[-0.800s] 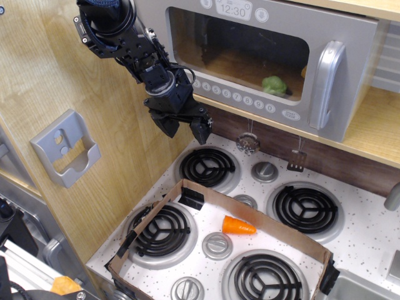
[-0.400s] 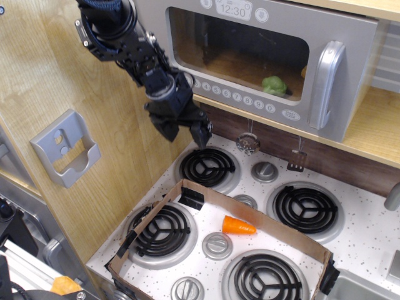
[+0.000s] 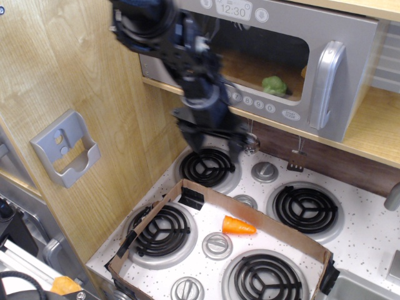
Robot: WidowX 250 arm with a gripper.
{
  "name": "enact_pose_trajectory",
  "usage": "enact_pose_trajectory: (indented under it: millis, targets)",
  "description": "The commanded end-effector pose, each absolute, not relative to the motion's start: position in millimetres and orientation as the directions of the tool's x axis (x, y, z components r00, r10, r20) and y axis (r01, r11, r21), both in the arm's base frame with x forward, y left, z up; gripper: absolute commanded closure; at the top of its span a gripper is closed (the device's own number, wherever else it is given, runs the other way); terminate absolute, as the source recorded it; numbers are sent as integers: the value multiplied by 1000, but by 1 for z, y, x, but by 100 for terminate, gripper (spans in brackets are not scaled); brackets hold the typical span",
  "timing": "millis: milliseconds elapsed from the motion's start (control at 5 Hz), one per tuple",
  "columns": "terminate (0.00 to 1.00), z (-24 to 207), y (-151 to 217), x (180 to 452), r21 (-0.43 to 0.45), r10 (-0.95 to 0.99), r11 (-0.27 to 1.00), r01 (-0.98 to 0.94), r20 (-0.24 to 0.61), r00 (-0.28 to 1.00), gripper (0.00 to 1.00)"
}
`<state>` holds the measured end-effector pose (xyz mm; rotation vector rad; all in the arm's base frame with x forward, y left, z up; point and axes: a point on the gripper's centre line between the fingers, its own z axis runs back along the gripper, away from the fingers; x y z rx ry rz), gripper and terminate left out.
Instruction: Open microwave
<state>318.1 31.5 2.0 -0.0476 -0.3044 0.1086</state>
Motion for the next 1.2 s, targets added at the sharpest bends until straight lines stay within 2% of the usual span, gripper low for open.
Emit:
enact_pose_trajectory:
  millis: [0,200,600,1000]
  targets:
    - [0,43,-4,311,-80,167,986,-147,392,905,0]
    - [0,58,-24,313,-58,157,988,-146,418,895,0]
    - [0,97,-57,343,-26,105,994,-105,447,888,0]
    - [0,113,-75,358,-14,94,995,-99,464,881,0]
